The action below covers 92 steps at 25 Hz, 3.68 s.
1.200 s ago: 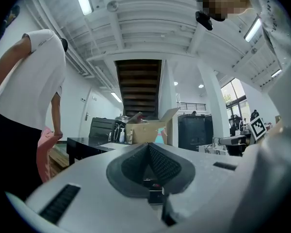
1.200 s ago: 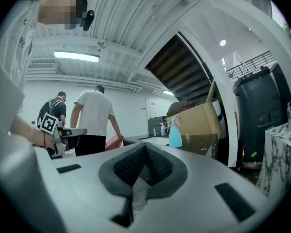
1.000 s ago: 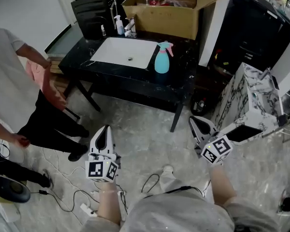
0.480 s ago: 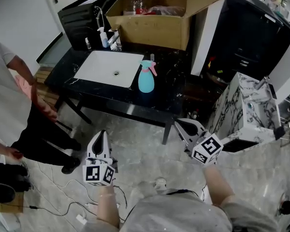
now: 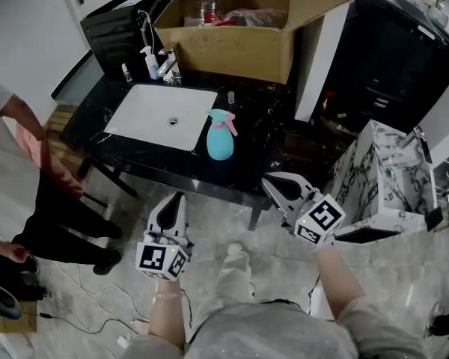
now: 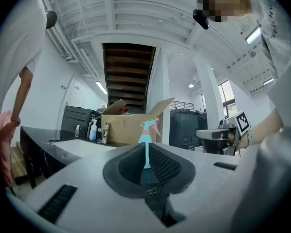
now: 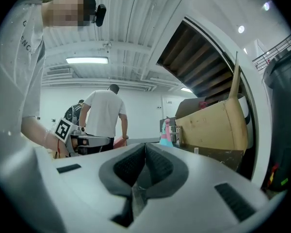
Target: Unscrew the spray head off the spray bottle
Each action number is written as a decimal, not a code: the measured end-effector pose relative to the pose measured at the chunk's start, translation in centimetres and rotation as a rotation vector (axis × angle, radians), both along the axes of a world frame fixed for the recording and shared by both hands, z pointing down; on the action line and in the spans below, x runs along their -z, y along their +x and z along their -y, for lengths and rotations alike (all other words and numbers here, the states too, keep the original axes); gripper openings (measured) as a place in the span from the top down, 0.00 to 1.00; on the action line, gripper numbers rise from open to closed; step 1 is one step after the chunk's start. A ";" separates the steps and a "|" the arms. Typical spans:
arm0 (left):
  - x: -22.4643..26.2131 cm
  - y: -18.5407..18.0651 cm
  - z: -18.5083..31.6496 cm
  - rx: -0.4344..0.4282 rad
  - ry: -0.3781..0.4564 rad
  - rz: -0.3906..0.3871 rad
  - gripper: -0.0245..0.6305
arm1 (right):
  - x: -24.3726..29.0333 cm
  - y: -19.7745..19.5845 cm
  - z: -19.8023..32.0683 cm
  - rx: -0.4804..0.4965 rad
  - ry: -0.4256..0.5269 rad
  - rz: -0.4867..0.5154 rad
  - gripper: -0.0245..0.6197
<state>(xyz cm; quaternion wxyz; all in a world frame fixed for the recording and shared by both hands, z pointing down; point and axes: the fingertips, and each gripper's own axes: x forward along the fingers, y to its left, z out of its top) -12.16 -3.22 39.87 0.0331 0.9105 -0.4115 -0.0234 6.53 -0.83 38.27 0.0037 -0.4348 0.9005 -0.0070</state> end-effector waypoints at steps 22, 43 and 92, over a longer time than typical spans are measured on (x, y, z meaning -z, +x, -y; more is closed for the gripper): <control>-4.9 12.7 14.9 -0.118 -0.068 0.254 0.37 | 3.9 -4.5 16.7 0.322 -0.047 0.060 0.60; -7.1 13.5 15.9 -0.156 -0.116 0.370 0.44 | 3.1 -5.1 18.6 0.843 -0.130 -0.027 0.84; -7.7 13.8 17.2 -0.137 -0.165 0.420 0.44 | 2.6 -3.5 21.1 0.534 -0.143 0.060 0.91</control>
